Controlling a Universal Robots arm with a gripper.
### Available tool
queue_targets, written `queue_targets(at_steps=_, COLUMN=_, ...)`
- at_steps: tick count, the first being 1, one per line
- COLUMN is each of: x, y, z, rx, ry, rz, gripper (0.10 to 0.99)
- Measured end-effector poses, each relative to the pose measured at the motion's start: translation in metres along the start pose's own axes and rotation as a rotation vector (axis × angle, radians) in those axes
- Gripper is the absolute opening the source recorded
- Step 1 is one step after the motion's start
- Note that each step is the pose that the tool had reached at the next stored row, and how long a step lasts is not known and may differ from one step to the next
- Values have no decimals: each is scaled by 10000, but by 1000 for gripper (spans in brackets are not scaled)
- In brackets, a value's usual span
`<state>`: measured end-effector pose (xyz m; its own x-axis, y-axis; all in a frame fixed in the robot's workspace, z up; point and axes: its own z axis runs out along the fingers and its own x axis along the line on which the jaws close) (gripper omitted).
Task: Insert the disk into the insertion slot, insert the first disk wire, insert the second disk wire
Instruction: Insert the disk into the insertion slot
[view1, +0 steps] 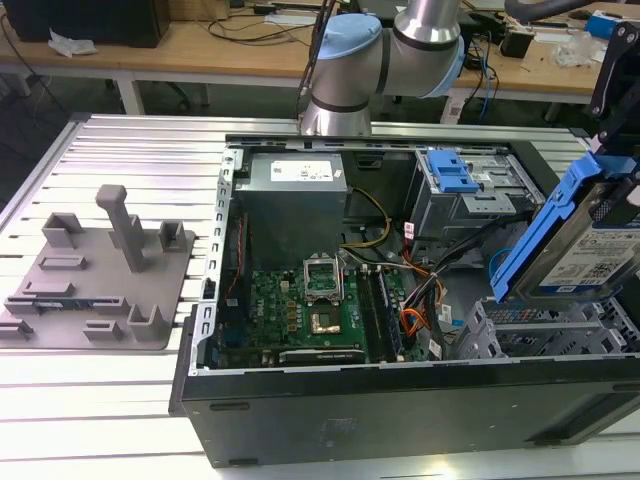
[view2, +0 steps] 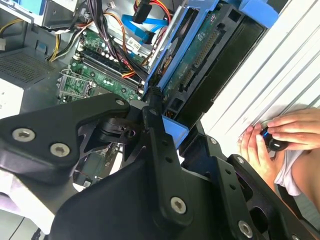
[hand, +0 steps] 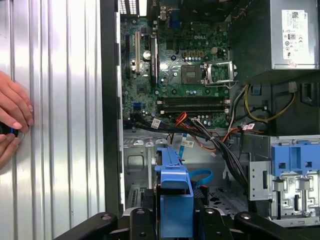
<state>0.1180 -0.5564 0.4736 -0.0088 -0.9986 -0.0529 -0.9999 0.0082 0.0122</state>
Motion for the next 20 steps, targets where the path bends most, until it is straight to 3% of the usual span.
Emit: queue_targets(at_steps=20, x=-3, y=-10, z=111, rx=0, ry=1, rz=-5, gripper=365)
